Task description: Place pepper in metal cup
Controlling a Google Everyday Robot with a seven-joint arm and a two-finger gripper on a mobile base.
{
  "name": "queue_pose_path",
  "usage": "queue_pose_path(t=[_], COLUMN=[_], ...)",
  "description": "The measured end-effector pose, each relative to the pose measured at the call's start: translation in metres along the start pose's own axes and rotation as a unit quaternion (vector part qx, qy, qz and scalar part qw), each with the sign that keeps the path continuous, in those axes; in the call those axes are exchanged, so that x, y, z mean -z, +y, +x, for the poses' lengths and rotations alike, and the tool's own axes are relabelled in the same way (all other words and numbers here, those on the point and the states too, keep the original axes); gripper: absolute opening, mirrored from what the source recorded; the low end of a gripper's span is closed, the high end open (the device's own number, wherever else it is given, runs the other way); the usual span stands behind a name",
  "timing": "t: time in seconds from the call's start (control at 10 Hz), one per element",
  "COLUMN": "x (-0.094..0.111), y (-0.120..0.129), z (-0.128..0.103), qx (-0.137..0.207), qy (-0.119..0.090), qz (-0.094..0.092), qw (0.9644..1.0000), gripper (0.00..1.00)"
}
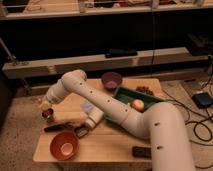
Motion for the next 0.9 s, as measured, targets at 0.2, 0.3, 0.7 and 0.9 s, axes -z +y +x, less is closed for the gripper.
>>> queue_pose_path(t=[0.2,0.3,0.7,0.9], x=[0.0005,0.0005,-0.0001,0.0003], y=[0.0018,0.0016,0.0013,0.0015], z=[0.0002,0.0010,0.0011,0.0010], qx=[0.002,0.004,0.006,0.006], qy=[-0.003,-0.004,-0.004,-0.004], qz=[-0.002,-0.003,-0.003,-0.003], qw=[1.0000,1.0000,1.0000,1.0000], gripper=[0.51,0.60,0.64,0.64])
